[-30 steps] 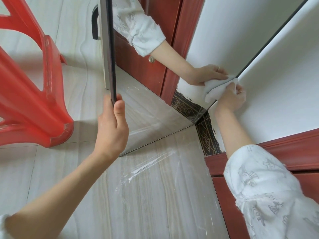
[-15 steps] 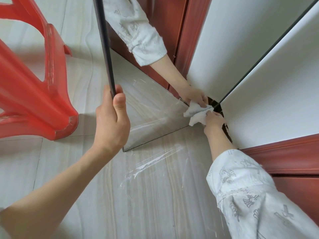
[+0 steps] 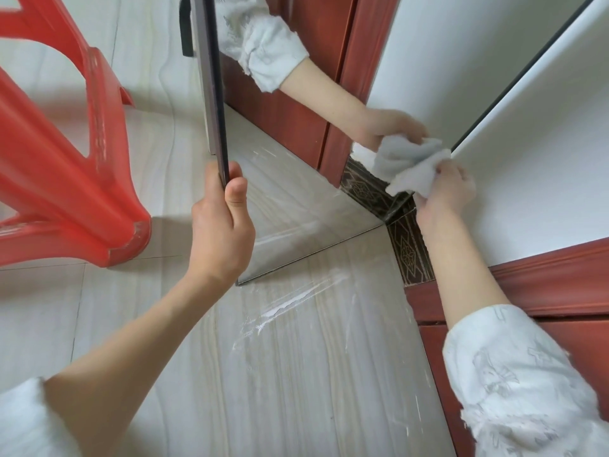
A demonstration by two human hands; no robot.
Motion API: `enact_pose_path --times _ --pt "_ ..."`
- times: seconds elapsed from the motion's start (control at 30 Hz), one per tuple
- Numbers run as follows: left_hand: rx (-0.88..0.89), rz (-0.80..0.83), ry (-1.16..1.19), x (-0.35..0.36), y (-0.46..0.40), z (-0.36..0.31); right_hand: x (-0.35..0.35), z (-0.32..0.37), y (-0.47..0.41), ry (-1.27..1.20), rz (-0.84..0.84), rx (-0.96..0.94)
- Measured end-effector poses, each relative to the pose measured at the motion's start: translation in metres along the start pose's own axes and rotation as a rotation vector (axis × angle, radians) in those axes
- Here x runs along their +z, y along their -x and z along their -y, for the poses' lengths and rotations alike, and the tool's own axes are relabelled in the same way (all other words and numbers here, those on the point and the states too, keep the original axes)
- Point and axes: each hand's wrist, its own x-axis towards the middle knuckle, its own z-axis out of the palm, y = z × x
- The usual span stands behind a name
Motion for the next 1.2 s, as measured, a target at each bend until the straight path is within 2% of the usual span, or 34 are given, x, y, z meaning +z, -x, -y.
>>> enact_pose_path --times 0.13,0.3,0.37,0.43,0.5,0.57,0.63,0.73,0.93,1.03,1.1,1.2 --pt "0.004 -0.005 0.012 0.0 0.0 -0.004 0.023 -0.009 0.028 0.075 -0.067 -0.123" --pt "0.001 -0.011 0.016 0.002 0.0 -0.003 0.013 -0.075 0.047 0.315 -0.065 0.035" --pt "0.004 -0.016 0.014 0.002 0.0 -0.002 0.005 -0.096 0.057 0.343 0.035 0.192" --pt "0.004 -0.013 0.011 0.001 0.0 -0.002 -0.006 -0.106 0.062 0.424 0.217 0.38" --pt "-0.001 -0.001 0.008 0.0 0.0 -0.004 -0.015 -0.103 0.065 0.534 0.325 0.484" --pt "0.003 0.007 0.005 -0.001 0.0 -0.005 -0.019 -0.095 0.063 0.536 0.298 0.488" --pt "-0.001 0.018 0.005 -0.002 0.0 -0.007 -0.017 -0.081 0.063 0.428 0.178 0.452" --pt "-0.018 0.043 0.007 -0.004 0.0 -0.012 -0.007 -0.056 0.067 0.295 0.015 0.282" --pt "-0.038 0.102 -0.013 -0.01 -0.002 -0.013 0.033 -0.003 0.119 0.02 0.048 -0.026" --pt "-0.055 0.106 -0.02 -0.011 -0.003 -0.011 0.039 -0.018 0.131 0.092 0.009 -0.094" --pt "-0.066 0.111 -0.032 -0.011 -0.003 -0.008 0.034 -0.042 0.132 0.177 0.001 -0.056" --pt "-0.076 0.128 -0.054 -0.01 -0.002 -0.007 0.022 -0.073 0.13 0.182 0.062 0.281"
